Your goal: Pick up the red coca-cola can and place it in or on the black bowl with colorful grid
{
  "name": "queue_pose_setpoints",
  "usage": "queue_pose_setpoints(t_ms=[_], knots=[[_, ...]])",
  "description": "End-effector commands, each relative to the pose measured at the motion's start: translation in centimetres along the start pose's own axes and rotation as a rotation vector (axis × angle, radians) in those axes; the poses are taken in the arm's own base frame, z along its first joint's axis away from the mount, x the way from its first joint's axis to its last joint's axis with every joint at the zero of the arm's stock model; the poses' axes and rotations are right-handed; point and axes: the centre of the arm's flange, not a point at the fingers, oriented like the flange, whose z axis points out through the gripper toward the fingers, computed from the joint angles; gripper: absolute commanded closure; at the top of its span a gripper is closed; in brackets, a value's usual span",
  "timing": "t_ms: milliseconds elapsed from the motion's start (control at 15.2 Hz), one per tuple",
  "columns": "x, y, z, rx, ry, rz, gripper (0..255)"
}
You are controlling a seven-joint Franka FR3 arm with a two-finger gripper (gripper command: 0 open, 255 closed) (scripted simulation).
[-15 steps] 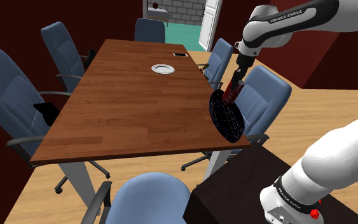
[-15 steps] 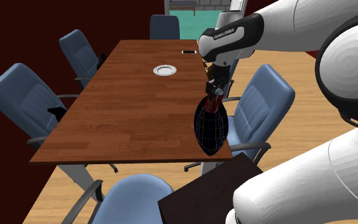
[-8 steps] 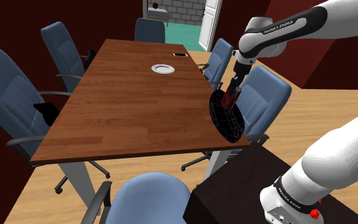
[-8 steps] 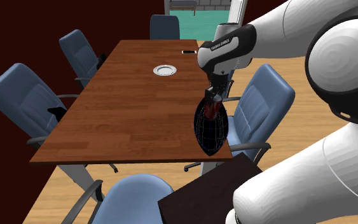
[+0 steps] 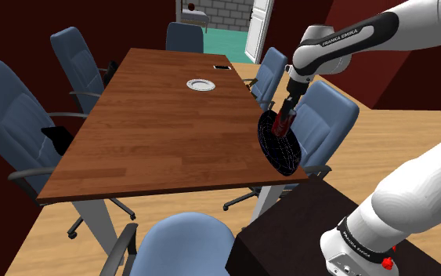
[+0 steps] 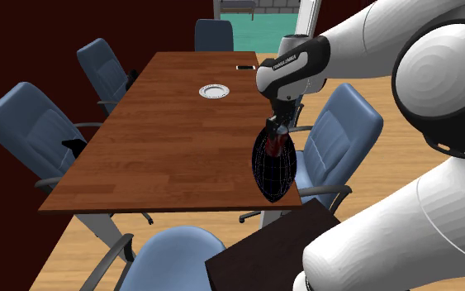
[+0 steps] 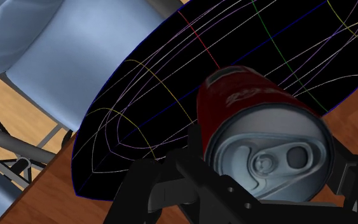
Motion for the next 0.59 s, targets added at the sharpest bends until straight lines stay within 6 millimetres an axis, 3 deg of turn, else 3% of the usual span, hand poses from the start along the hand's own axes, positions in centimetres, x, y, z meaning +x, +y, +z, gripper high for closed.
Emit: queue_pose_setpoints(t_ms=[0,66,396,528], knots=[[0.0,0.0,0.0,0.0,0.001,0.0,255],[0.0,0.0,0.0,0.0,0.001,0.0,0],[0.0,0.0,0.0,0.0,0.001,0.0,0],[0.0,0.0,-2.7,0.0,0.001,0.0,0]])
